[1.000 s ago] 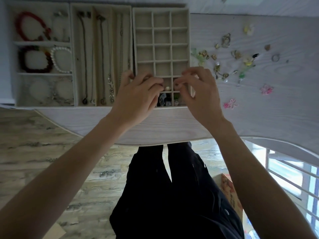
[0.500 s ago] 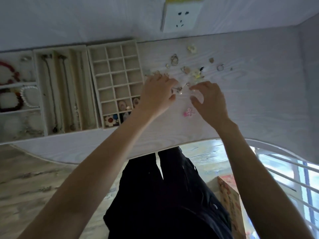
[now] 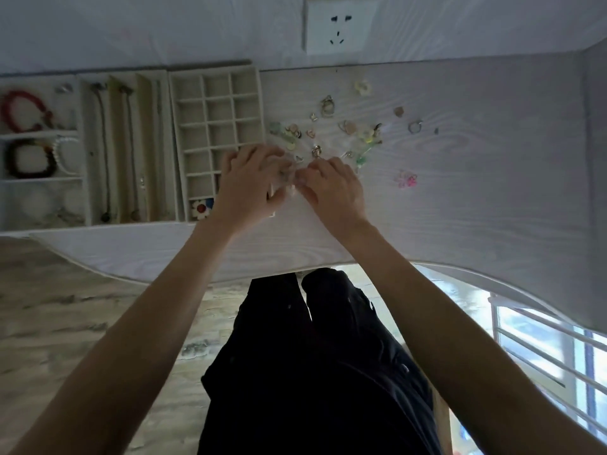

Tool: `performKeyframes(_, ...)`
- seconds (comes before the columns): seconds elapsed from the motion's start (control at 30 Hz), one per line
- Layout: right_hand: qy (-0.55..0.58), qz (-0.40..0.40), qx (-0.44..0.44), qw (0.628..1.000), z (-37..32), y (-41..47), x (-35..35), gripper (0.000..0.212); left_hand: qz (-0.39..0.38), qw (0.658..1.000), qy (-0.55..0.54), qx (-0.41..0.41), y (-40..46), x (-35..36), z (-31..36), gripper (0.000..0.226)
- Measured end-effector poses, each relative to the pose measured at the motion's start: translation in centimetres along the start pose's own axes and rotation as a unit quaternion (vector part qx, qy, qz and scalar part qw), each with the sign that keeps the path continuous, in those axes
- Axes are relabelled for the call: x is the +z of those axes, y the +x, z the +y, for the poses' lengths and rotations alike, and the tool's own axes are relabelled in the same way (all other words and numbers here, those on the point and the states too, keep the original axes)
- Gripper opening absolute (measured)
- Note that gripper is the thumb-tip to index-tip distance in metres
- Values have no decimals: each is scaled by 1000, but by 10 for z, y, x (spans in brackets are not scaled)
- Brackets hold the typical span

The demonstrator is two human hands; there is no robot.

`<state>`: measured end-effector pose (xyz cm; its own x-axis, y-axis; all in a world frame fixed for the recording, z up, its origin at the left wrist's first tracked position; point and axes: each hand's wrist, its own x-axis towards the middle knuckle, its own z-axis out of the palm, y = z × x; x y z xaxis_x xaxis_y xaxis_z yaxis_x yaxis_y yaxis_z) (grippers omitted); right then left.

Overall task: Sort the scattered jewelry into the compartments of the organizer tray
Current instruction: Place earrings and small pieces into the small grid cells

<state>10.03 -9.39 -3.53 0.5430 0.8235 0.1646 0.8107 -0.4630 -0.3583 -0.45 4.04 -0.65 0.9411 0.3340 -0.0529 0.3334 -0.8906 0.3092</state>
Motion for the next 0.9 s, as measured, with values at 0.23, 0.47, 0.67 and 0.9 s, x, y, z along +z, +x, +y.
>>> performKeyframes(0.23,155,20,127,980,3,2,-34,18,-51,978,-204,-11,-5,-5,15,50)
performKeyframes(0.47,448,-73,297,840,-36,2,-64,10,-29,868,-481,-122,-28,-15,28,28)
performKeyframes(0.67,358,-131,256,889,-73,0,-30,5,64,862,-460,-204,-58,-17,-4,16)
performKeyframes(0.9,384,-116,242,884,-95,21,-10,3,103,875,-428,-203,-60,-27,-36,16)
